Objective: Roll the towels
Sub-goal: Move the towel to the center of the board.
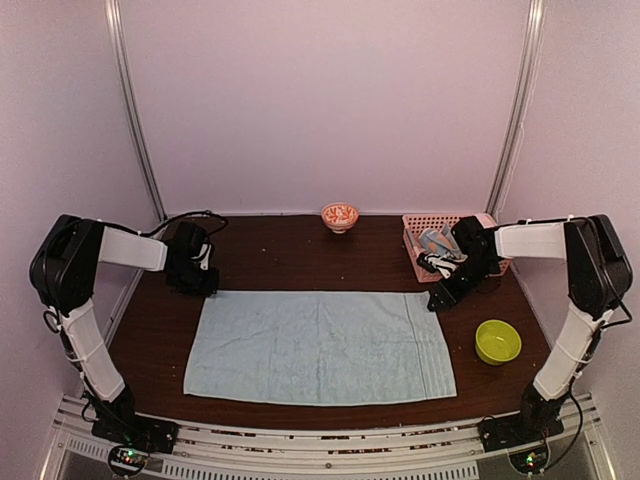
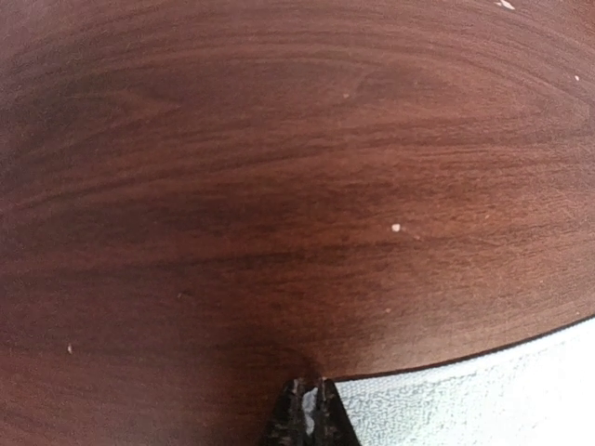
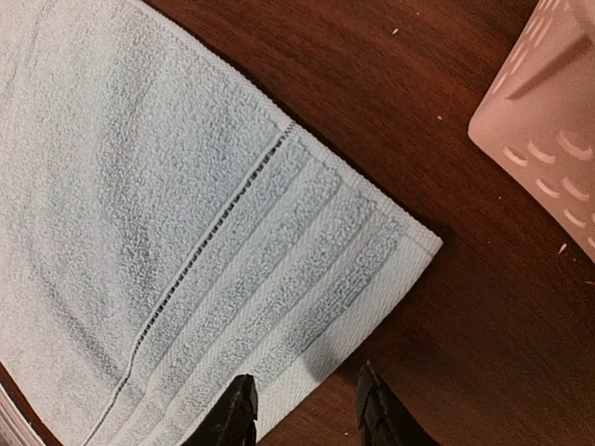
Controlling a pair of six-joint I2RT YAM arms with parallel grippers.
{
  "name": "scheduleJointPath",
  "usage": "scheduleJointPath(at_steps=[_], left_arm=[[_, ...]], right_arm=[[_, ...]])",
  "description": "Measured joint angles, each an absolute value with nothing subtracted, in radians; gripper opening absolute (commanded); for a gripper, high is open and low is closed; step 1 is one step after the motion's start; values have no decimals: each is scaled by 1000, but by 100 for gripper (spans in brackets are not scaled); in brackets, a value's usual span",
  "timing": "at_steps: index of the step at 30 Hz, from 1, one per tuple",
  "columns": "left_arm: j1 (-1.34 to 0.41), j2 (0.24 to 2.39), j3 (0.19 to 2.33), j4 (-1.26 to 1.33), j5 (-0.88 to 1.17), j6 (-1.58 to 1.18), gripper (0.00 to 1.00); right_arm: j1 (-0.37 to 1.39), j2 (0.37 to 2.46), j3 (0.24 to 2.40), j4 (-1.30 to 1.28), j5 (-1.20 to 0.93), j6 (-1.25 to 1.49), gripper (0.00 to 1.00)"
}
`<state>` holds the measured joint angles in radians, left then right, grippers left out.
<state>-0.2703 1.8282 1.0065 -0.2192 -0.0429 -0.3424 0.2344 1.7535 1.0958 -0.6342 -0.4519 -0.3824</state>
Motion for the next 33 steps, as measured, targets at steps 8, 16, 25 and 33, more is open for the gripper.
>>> scheduleJointPath(at_steps=[8, 16, 25, 33], left_arm=[[-271, 1778, 974, -289, -87, -342, 0], [-271, 1761, 973, -342, -129, -342, 0], [-271, 1750, 972, -352, -130, -338, 0], [-270, 1695, 962, -405, -179, -339, 0]], right_arm=[[234, 1786, 1171, -614, -385, -324, 33], [236, 1880, 1258, -587, -385, -278, 33], [281, 1871, 1228, -509, -376, -237, 36], [332, 1816, 1157, -484, -327, -236, 36]])
